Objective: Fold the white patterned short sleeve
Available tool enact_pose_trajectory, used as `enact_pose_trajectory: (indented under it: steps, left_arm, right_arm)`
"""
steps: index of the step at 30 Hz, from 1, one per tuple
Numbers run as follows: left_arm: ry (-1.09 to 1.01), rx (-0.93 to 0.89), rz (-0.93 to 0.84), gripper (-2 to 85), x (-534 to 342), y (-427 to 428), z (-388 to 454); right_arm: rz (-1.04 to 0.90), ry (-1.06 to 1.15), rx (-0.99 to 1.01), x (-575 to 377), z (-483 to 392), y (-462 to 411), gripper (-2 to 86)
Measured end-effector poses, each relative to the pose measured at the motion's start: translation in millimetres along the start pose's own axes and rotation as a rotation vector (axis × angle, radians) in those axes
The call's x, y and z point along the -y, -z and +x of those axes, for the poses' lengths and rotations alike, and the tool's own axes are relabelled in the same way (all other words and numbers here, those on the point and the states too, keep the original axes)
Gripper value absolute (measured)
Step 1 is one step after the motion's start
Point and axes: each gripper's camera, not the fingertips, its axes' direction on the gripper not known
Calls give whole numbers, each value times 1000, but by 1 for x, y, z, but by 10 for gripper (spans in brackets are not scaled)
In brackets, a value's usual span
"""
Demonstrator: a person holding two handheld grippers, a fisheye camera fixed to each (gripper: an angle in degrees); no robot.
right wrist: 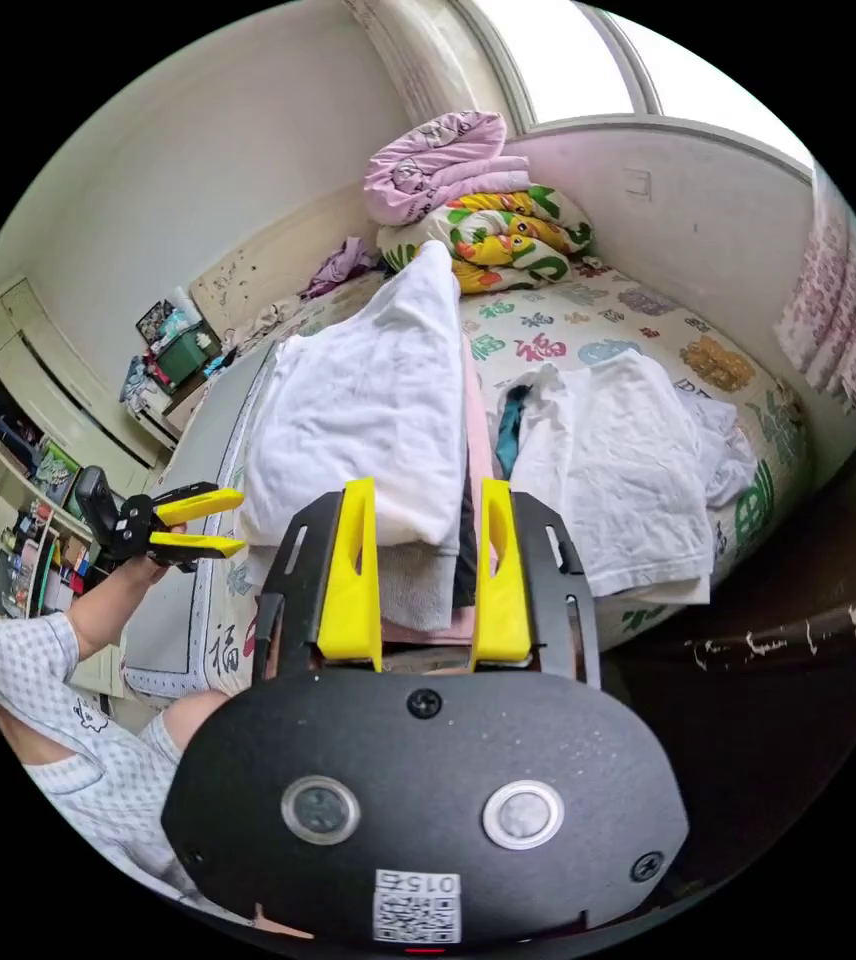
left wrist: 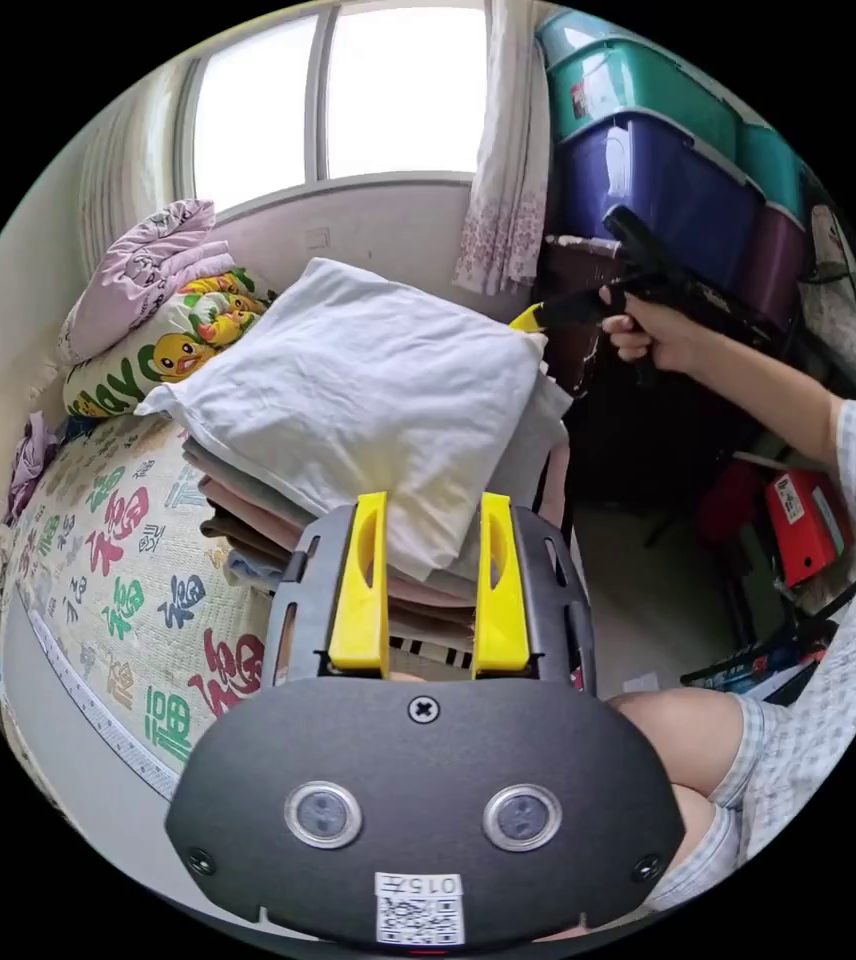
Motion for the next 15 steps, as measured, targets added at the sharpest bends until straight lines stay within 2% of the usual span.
enact_pose_trajectory:
  steps: [2, 3, 6, 8, 11, 15]
  left_arm:
    - [-5, 73, -38, 99, 5, 5, 7]
    - [-5, 117, -39, 65, 7, 13, 9]
    - [62, 79, -16, 28, 8, 43, 3]
    - [142, 31, 31, 20, 4, 74, -10]
    - [252, 48, 199, 14, -7, 159, -28]
    - [391, 27, 471, 11, -43, 312, -44]
  right_arm:
    - [-42, -33, 32, 11, 8, 3, 119]
    - [-62, -11, 111, 19, 8, 6, 93]
    - [10, 21, 130, 45, -8, 38, 31]
    - [72, 54, 150, 64, -26, 66, 19]
    - [190, 120, 205, 97, -66, 119, 10]
    - [337, 273, 384, 140, -147, 200, 5]
